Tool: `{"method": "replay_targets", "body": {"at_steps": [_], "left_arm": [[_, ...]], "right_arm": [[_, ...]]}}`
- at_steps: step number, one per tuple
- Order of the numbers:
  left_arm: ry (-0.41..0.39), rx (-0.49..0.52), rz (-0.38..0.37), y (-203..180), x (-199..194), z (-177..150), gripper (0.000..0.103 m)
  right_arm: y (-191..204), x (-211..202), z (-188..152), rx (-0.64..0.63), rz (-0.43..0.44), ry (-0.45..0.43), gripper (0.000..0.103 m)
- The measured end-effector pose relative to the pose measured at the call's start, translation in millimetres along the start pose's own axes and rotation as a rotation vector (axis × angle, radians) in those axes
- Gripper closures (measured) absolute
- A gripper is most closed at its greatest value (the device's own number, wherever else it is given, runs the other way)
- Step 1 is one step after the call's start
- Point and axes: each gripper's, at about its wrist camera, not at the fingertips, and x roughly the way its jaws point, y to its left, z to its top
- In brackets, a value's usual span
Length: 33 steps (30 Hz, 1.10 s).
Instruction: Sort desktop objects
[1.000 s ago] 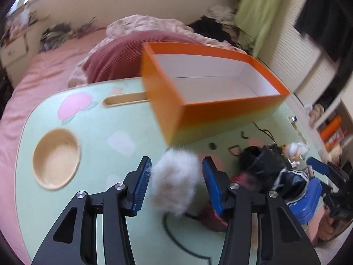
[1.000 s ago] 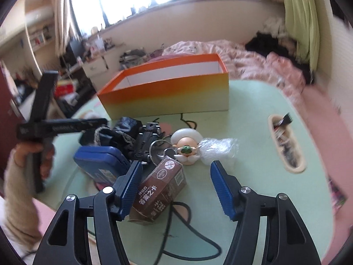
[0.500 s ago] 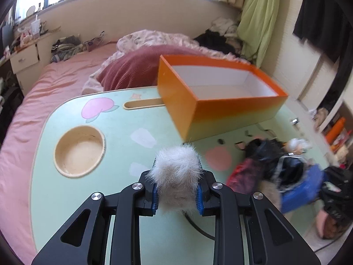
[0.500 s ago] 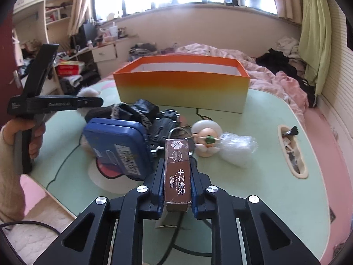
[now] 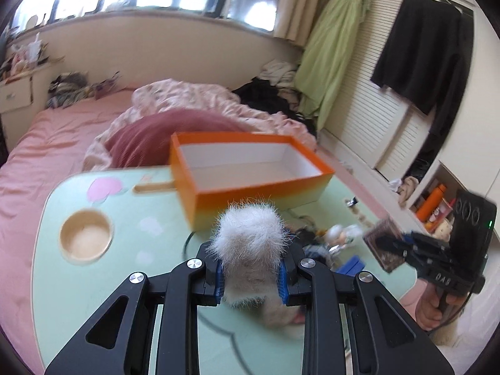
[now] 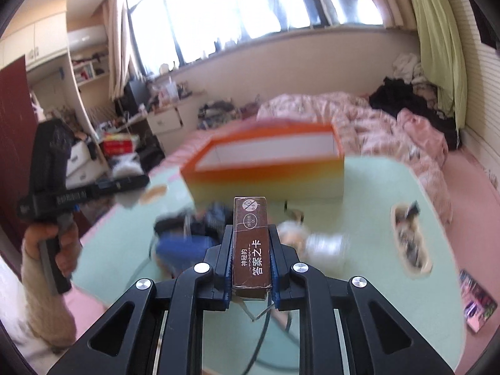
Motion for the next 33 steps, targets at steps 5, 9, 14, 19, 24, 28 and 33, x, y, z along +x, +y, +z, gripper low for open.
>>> {"method": "replay_targets", "body": {"at_steps": [5, 9, 14, 19, 24, 28, 33], "left_arm": [[-0.029, 0.015, 0.003, -20.3, 32.7, 50.2, 0.077], [-0.045, 0.01, 0.07, -20.3, 76.9, 82.8, 0.062], [-0.03, -0.075, 0.17, -4.0, 101.4, 81.5, 0.036], [-0.125, -0.112, 0.04, -2.0, 46.5, 55.0, 0.022], [-0.08, -0.002, 0.045, -26.8, 12.3, 13.5, 0.02], [0.034, 0.066, 0.088, -46.0, 16.1, -17.7, 0.02], [0.073, 0.098, 0.124, -52.4, 8.3, -64.0, 0.02]], "right_arm": [[-12.9, 27.8, 61.3, 0.058, 0.014, -0.029, 0.085], [-34.4, 81.8, 99.3, 0.152, 0.048, 0.01, 0.084], [-60.0, 113.1, 103.8, 0.245, 0.036, 0.018, 0.053], [-52.4, 67.8, 77.9, 0.295, 0.171, -0.012, 0.025], [-21.0, 25.1, 26.8, 0.139, 0.04, 0.023, 0.02], [-6.1, 11.5, -14.1, 0.052, -0.051, 0.099, 0.02], [6.5, 13.4, -47.1, -0.059, -0.114, 0.14, 0.015]]}}
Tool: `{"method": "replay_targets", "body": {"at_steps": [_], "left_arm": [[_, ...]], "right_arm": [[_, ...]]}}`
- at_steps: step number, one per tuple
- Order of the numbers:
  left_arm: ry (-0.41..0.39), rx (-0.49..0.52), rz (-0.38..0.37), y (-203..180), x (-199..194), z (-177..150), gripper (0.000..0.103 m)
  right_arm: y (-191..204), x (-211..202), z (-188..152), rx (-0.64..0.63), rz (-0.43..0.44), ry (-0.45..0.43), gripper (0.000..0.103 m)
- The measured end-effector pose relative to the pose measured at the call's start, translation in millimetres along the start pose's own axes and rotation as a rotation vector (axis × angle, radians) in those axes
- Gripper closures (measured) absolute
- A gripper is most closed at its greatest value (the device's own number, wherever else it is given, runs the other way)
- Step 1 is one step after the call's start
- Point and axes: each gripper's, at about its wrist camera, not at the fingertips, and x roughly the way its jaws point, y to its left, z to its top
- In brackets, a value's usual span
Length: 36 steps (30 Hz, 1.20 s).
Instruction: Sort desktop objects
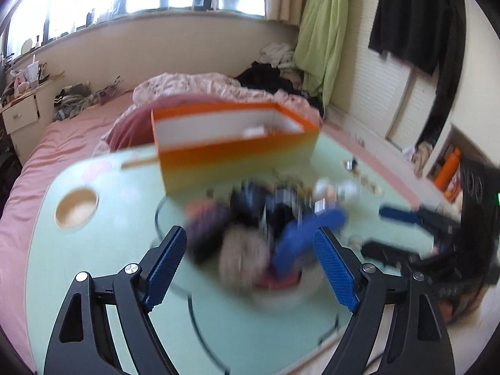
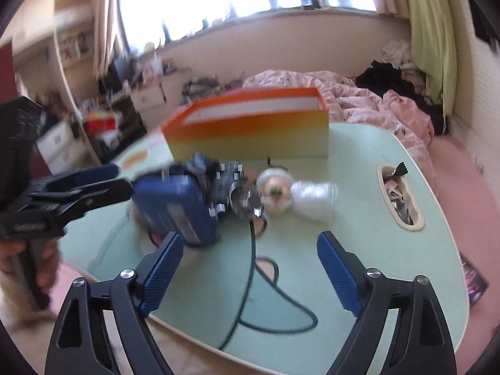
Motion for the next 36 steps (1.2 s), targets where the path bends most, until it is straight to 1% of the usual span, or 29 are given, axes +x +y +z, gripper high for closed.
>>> {"method": "replay_targets", "body": {"at_steps": [2, 3, 4, 5, 6, 7, 8, 9, 11, 12, 21, 26, 36], "left_arm": [[0.02, 0.015, 0.018, -1.0, -3.5, -18.1, 0.02], [0.033, 0.024, 0.017, -1.2, -1.2, -26.7, 0.02], [0.049, 0.03, 0.005, -1.6, 1.9, -30.8, 0.02], [0.09, 0.044, -0.015, -2.2, 12.9, -32.8, 0.02], [0.089, 0.07, 0.021, -4.5, 22.3, -32.8, 0.016], [0.077, 0.098, 0.097, -7.3, 28.0, -33.7, 0.016], [0.043, 0.099, 0.115, -6.4, 29.3, -33.4, 0.005], [0.033, 0.096, 0.13, -5.4, 31.8, -34.5, 0.001], [0.048, 0.079, 0.091, -1.5, 34.0, -35.0, 0.001], [0.05, 0.074, 0.084, -0.3, 34.1, -34.8, 0.001], [0.029, 0.07, 0.085, 0.7, 33.7, -40.5, 0.0], [-0.006, 0.065, 0.084, 4.6, 26.6, -49.3, 0.0], [-0.017, 0.065, 0.089, 4.1, 26.8, -47.3, 0.0]], "right_arm": [[8.3, 10.8, -9.9, -0.063, -0.052, 0.023, 0.011], [8.5, 17.2, -13.6, -0.075, -0.066, 0.033, 0.004], [9.7, 26.3, -19.8, -0.087, -0.084, 0.05, 0.0], [11.3, 28.4, -24.4, -0.093, -0.095, -0.017, 0.0], [10.4, 29.0, -25.5, -0.087, -0.091, -0.029, 0.0], [9.8, 30.5, -24.4, -0.091, -0.094, -0.029, 0.0], [8.5, 31.8, -23.4, -0.091, -0.09, -0.021, 0.0], [6.5, 32.1, -23.4, -0.092, -0.085, -0.019, 0.0], [6.2, 31.9, -23.6, -0.094, -0.085, -0.024, 0.0], [5.6, 31.6, -24.3, -0.094, -0.086, -0.025, 0.0], [2.0, 33.0, -21.9, -0.1, -0.082, -0.018, 0.0], [4.5, 36.2, -18.9, -0.098, -0.085, -0.02, 0.0], [2.5, 38.0, -20.0, -0.109, -0.073, -0.039, 0.0]]}}
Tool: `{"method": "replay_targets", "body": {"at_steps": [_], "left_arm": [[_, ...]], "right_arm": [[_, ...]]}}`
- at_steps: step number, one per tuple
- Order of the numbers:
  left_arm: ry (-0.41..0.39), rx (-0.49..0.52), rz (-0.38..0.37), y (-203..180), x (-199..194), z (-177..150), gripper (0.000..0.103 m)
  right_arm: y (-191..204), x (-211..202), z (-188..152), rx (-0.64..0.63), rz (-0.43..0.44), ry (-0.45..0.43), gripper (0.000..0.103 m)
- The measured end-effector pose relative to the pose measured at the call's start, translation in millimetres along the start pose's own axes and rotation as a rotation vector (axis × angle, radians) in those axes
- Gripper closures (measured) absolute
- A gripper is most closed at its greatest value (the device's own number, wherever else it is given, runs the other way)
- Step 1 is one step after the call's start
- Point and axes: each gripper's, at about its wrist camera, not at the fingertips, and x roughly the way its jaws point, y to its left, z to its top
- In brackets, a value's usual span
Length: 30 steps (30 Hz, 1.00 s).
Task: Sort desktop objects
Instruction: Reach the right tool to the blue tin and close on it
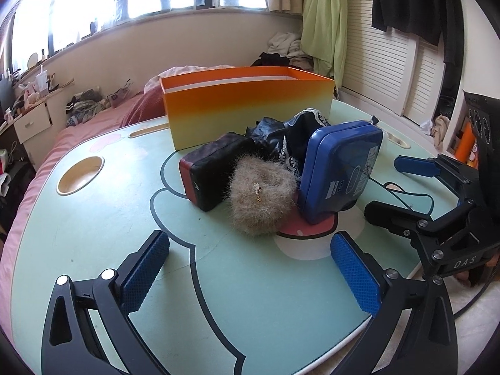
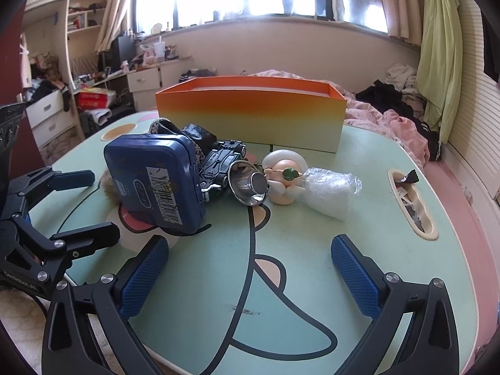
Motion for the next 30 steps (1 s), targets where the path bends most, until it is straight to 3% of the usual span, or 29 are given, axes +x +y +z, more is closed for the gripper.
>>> {"method": "replay_targets", "body": {"at_steps": [5, 9, 15, 19, 24, 27, 29, 30], "left_arm": [[-0.007, 0.0, 0.001, 0.7, -1.2, -1.5, 0.0], [-0.009, -0.002, 0.0, 1.9, -1.7, -1.8, 0.0], [-0.008, -0.002, -0.001, 2.0, -1.5, -1.9, 0.0], [-0.009, -0.002, -0.001, 1.9, -1.5, -2.0, 0.0], [-0.009, -0.002, -0.001, 2.0, -1.6, -2.2, 0.0], [-0.008, -0.001, 0.0, 1.8, -2.0, -2.3, 0.0], [-0.008, -0.002, -0.001, 1.6, -2.0, -1.8, 0.0], [-0.008, -0.001, -0.001, 1.6, -1.8, -1.9, 0.0]], "right_arm": [[1.2, -4.3, -3.4, 0.012, 0.022, -0.033, 0.0], [-7.1, -19.8, -5.0, 0.066, 0.101, -0.126, 0.018], [17.5, -32.8, 22.8, -0.007, 0.189, -0.188, 0.018], [45.1, -25.2, 46.7, -0.068, 0.179, -0.158, 0.009], [71.4, 7.3, 60.6, -0.124, 0.031, -0.046, 0.008], [71.8, 17.2, 61.6, -0.114, 0.041, -0.003, 0.008], [71.1, 13.8, 57.6, -0.117, 0.04, -0.022, 0.017], [71.0, 13.3, 54.5, -0.117, 0.048, -0.025, 0.031]]}}
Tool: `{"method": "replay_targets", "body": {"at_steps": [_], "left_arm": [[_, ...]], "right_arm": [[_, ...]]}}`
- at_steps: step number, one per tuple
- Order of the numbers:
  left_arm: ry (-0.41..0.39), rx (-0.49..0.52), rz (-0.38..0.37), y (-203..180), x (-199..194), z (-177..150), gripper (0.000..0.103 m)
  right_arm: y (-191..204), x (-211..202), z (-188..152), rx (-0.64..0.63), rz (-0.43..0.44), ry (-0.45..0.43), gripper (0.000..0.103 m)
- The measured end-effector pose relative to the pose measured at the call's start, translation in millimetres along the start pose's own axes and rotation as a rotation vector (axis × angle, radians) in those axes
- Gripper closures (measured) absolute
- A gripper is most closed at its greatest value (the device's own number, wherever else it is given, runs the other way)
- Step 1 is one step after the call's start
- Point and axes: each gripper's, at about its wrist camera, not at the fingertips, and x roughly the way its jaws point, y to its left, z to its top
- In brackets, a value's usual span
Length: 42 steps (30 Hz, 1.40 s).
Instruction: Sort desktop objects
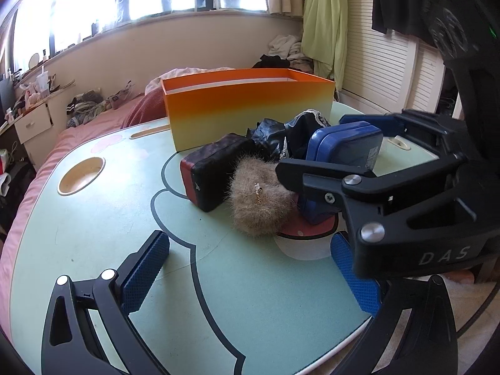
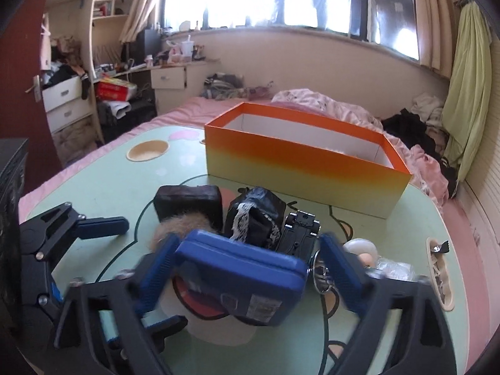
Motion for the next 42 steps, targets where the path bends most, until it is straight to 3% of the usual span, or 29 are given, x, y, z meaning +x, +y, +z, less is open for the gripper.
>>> {"method": "replay_targets", "body": {"at_steps": [1, 6, 12, 14, 16, 18, 23, 27, 31, 35, 36, 38, 40, 41, 42], "left_arm": [[0.0, 0.001, 0.0, -0.2, -0.4, 0.4, 0.0], [-0.007, 0.002, 0.021, 1.5, -9.0, 2.4, 0.001], [-0.116, -0.067, -0.118, 22.8, -53.0, 38.0, 0.001], [-0.098, -0.109, -0.133, 32.7, -46.7, 58.4, 0.001], [-0.024, -0.137, -0.103, 38.1, -21.8, 74.3, 0.002], [0.04, -0.146, -0.089, 38.4, 1.1, 83.0, 0.019], [0.128, -0.097, -0.041, 31.7, 43.7, 85.2, 0.03], [0.186, -0.152, -0.087, 53.4, 50.5, 71.4, 0.064], [0.178, -0.223, -0.092, 80.4, 40.8, 60.0, 0.065], [0.178, -0.107, 0.014, 65.6, 36.2, 53.0, 0.067], [0.182, -0.066, 0.03, 60.4, 36.1, 52.3, 0.074], [0.179, -0.019, 0.007, 50.7, 34.5, 52.7, 0.074], [0.14, -0.057, -0.008, 58.7, 26.8, 54.3, 0.074], [0.117, -0.081, -0.015, 63.6, 21.4, 54.7, 0.074], [0.105, -0.094, -0.019, 67.2, 19.0, 55.7, 0.074]], "right_arm": [[-1.5, 0.9, -2.7, 0.006, 0.018, 0.003, 0.036], [-27.9, -12.8, -13.0, 0.129, 0.085, -0.067, 0.036], [-54.6, -53.7, -27.1, 0.262, 0.092, -0.247, 0.036], [-58.3, -58.2, -28.0, 0.294, 0.092, -0.269, 0.036], [-60.2, -58.7, -28.8, 0.311, 0.104, -0.27, 0.036], [-61.3, -57.6, -27.9, 0.321, 0.109, -0.261, 0.036], [-67.6, -58.7, -29.4, 0.349, 0.119, -0.261, 0.036], [-66.9, -59.6, -29.8, 0.348, 0.123, -0.263, 0.036], [-62.9, -60.5, -29.0, 0.332, 0.121, -0.269, 0.036], [-59.7, -58.7, -27.2, 0.315, 0.123, -0.262, 0.036], [-60.7, -55.3, -25.9, 0.315, 0.129, -0.247, 0.038], [-66.1, -48.0, -25.7, 0.334, 0.148, -0.208, 0.045], [-75.5, -48.2, -27.9, 0.365, 0.178, -0.211, 0.045], [-80.2, -52.0, -29.4, 0.382, 0.194, -0.231, 0.042], [-83.9, -58.3, -31.6, 0.391, 0.203, -0.255, 0.026]]}}
